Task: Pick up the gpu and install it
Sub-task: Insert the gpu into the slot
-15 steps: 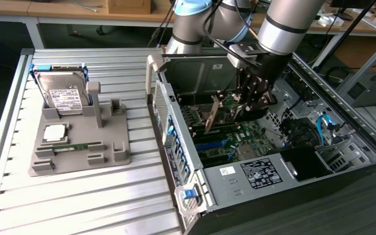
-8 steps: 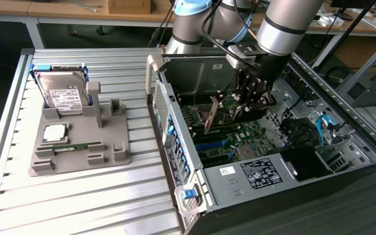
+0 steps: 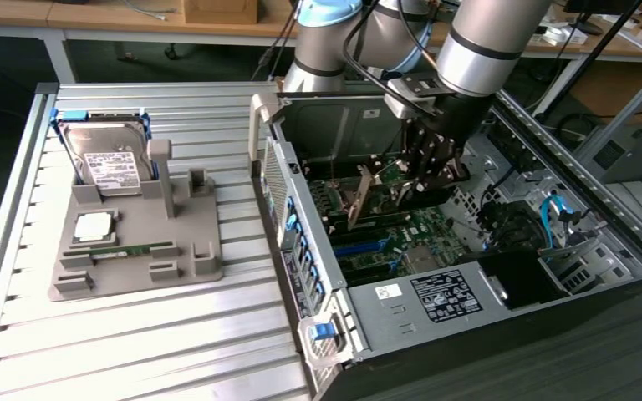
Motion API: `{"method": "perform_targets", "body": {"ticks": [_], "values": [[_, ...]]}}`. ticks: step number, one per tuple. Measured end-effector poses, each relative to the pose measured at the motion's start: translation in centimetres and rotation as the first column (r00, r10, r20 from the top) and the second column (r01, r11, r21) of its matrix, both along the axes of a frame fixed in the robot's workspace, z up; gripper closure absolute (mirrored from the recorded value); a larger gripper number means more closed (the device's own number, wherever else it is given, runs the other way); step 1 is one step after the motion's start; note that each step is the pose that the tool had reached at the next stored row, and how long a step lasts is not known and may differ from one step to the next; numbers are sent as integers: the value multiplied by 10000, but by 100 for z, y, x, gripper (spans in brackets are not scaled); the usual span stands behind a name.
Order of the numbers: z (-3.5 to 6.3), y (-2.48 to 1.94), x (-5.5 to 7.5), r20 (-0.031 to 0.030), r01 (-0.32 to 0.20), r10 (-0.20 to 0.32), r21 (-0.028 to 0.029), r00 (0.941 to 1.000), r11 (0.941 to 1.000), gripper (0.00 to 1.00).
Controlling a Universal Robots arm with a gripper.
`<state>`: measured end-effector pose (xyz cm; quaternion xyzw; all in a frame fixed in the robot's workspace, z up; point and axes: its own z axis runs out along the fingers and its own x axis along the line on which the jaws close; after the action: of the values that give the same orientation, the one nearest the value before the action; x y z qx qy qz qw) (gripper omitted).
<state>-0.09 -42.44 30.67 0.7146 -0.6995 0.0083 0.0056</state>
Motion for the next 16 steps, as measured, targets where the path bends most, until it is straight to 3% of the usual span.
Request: {"method": "perform_targets", "body": {"ticks": [16], "values": [[-54,-13,-24,0,0,0,0,10000,10000,73]]}}
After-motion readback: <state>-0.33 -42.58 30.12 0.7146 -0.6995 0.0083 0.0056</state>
